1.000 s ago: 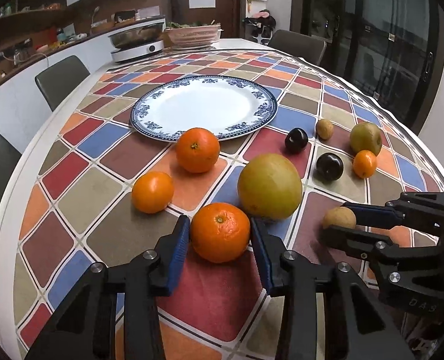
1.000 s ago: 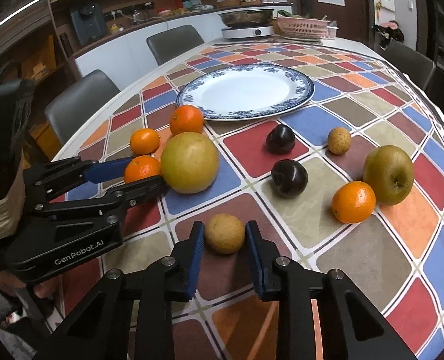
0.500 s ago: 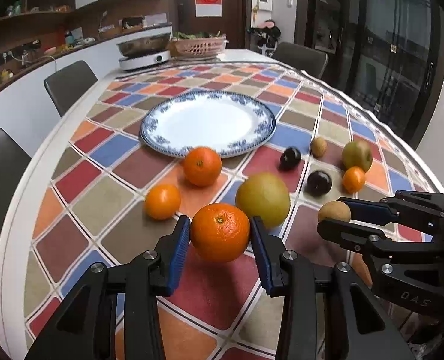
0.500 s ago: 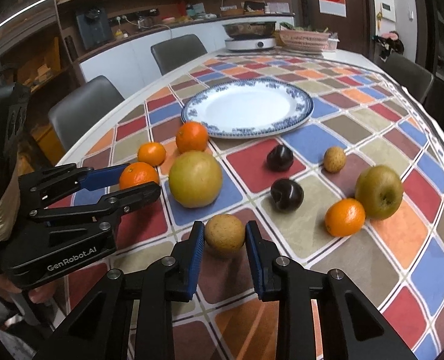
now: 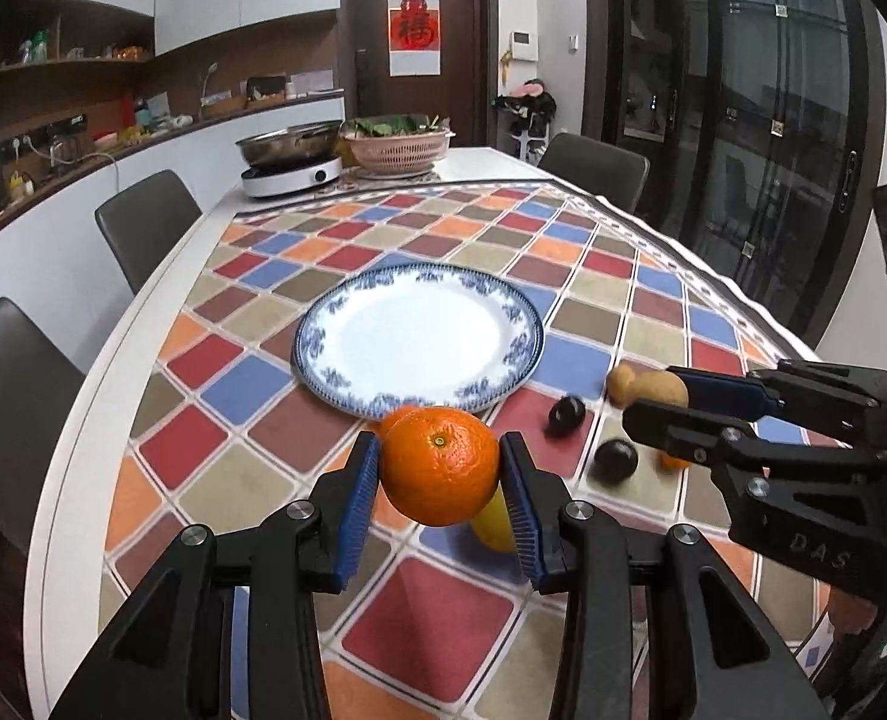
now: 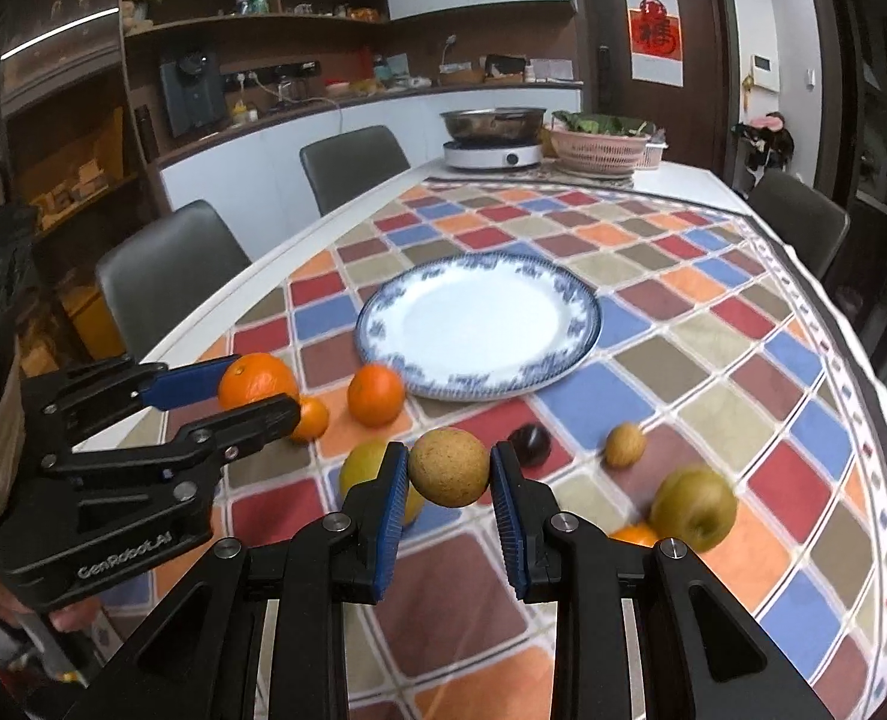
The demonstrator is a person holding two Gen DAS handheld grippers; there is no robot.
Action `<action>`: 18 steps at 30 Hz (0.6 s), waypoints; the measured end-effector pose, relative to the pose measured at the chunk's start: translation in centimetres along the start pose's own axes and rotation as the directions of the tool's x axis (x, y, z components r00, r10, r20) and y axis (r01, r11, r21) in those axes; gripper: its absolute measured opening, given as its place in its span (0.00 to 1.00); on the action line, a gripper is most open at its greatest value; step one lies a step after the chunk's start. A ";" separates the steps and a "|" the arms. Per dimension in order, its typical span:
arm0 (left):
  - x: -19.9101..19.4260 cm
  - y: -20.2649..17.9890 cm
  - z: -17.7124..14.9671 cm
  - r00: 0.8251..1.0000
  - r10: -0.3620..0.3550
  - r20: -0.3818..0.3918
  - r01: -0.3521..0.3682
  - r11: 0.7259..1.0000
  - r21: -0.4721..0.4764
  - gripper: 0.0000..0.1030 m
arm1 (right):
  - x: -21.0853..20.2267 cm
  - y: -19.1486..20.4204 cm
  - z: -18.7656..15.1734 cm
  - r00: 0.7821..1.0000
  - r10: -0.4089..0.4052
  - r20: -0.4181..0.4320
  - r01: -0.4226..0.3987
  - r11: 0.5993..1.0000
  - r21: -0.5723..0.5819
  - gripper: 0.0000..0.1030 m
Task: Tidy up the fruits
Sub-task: 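Carry the orange and kiwi onto the white plate and release both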
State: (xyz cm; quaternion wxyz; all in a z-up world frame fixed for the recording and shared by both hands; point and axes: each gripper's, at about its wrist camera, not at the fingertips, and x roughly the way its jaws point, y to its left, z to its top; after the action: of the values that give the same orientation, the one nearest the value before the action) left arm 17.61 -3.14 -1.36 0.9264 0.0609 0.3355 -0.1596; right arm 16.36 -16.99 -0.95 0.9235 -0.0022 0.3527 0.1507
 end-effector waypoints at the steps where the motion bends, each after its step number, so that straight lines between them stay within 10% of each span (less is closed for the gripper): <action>1: 0.0 0.1 0.4 1.000 0.000 0.005 0.000 1.000 0.002 0.39 | 0.0 -0.2 0.6 1.000 0.001 0.003 -0.001 1.000 0.004 0.28; 18: 4.9 2.9 7.4 0.999 -0.046 -0.010 0.045 0.998 -0.050 0.39 | 3.0 -2.3 8.1 1.000 -0.006 0.028 0.007 0.999 -0.054 0.28</action>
State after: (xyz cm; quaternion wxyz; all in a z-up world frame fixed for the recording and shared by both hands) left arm 26.54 -3.26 1.20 0.9218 0.0311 0.3459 -0.1720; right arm 24.39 -17.48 3.01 0.9284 -0.0263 0.3356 0.1572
